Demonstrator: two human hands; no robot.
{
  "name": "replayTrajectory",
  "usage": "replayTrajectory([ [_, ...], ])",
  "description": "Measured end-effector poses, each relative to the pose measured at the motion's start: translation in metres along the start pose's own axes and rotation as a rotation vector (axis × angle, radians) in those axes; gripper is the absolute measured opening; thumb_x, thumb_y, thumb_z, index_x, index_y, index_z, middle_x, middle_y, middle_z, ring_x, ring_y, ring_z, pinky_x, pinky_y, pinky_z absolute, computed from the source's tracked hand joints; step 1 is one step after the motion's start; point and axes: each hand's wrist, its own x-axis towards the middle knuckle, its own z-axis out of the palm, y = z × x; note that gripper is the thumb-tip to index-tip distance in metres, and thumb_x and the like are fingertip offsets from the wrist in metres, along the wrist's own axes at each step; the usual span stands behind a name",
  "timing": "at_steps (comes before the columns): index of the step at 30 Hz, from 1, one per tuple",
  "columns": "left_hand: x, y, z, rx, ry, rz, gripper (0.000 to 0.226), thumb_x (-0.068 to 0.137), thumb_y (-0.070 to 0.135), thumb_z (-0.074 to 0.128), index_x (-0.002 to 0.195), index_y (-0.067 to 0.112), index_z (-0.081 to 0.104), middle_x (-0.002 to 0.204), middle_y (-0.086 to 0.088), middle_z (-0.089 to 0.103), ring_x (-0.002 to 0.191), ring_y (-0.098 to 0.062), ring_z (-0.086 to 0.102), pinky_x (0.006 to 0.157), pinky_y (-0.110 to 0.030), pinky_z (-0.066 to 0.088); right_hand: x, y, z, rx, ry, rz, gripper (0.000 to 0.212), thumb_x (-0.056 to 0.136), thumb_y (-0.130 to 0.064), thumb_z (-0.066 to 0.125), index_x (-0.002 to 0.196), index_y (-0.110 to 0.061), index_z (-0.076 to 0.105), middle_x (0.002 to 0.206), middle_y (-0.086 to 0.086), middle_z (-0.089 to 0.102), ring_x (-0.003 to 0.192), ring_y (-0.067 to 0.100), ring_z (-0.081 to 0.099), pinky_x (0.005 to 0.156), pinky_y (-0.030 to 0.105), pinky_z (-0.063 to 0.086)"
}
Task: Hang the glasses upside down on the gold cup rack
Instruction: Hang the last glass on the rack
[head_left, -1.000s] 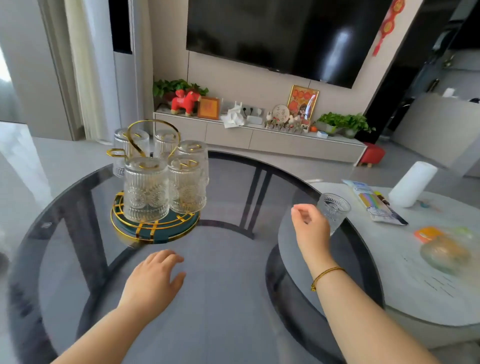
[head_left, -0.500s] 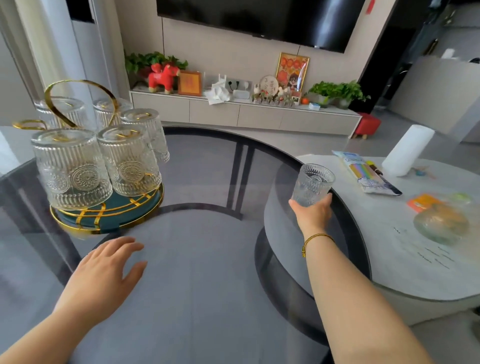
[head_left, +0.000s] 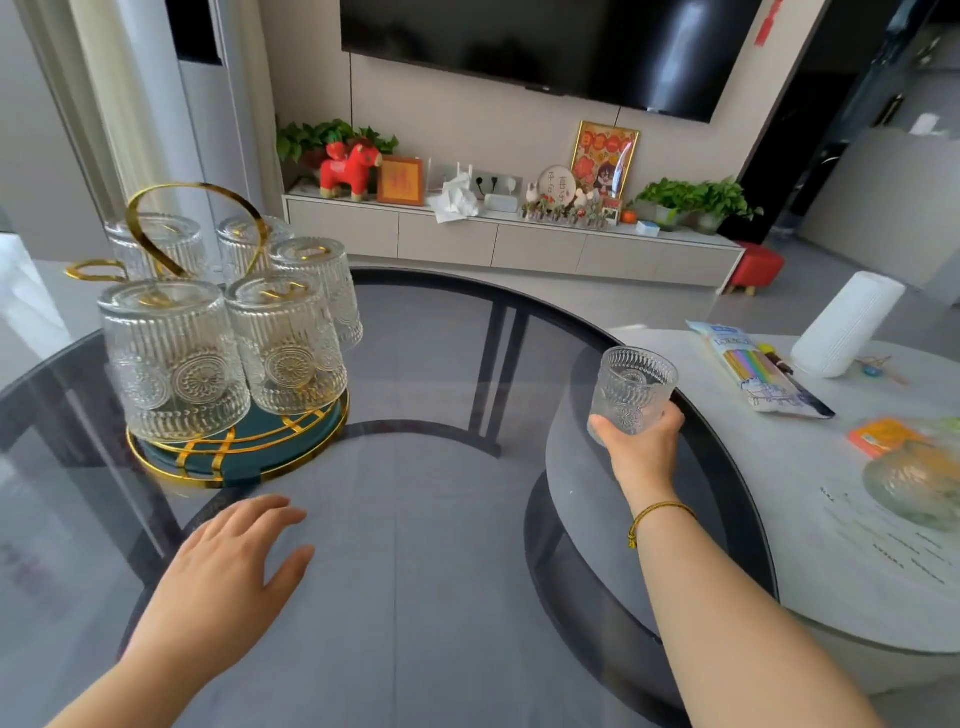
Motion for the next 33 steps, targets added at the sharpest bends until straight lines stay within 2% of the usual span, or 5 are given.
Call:
replayTrajectory([
  [7,-0.005,-0.005,-0.006,-0.161,0.028,-0.006,0.030,0.087,0.030,0.054,0.116,0.022,0.055,0.128,0.004,0.054,0.123,-0.015,0.046,0.107,-0.031,0.032,-0.041,-0.060,0.000,0.107,-0.163,-0.193,0.058,0.068,-0.015,0.072,0.111,-0.029,0.035,0.104,-0.015,0.046,0.090,0.001,0.048,0.080,0.020,0.035],
  [12,-0.014,-0.035,-0.026,-0.190,0.094,-0.054,0.020,0.080,0.018,0.065,0.099,0.014,0.067,0.111,-0.004,0.066,0.109,-0.025,0.058,0.098,-0.039,0.042,-0.063,-0.107,0.005,0.053,-0.364,-0.314,0.076,0.064,-0.023,0.074,0.128,-0.021,0.033,0.132,-0.001,0.041,0.121,0.015,0.039,0.094,0.028,0.032],
  [16,-0.019,-0.077,-0.048,-0.164,0.200,-0.167,0.013,0.076,0.009,0.069,0.089,0.009,0.070,0.099,-0.011,0.072,0.096,-0.035,0.063,0.086,-0.046,0.047,-0.090,-0.148,0.023,0.015,-0.483,-0.407,0.068,0.054,-0.037,0.067,0.111,-0.038,0.032,0.120,-0.010,0.041,0.112,0.009,0.040,0.085,0.025,0.032],
  [25,-0.023,-0.127,-0.063,-0.138,0.200,-0.231,0.020,0.081,0.016,0.063,0.099,0.009,0.066,0.111,-0.008,0.067,0.109,-0.030,0.057,0.094,-0.040,0.041,-0.140,-0.239,0.073,-0.202,-0.669,-0.679,0.064,0.065,-0.030,0.074,0.111,-0.031,0.031,0.117,-0.010,0.037,0.110,0.004,0.033,0.088,0.023,0.026],
  [33,-0.020,-0.133,-0.058,-0.082,0.160,-0.142,0.032,0.091,0.038,0.041,0.119,0.026,0.052,0.133,0.011,0.050,0.127,-0.010,0.040,0.107,-0.025,0.030,-0.163,-0.327,0.141,-0.439,-0.875,-0.697,0.059,0.065,-0.039,0.071,0.108,-0.027,0.032,0.104,-0.004,0.043,0.092,0.011,0.046,0.064,0.020,0.038],
])
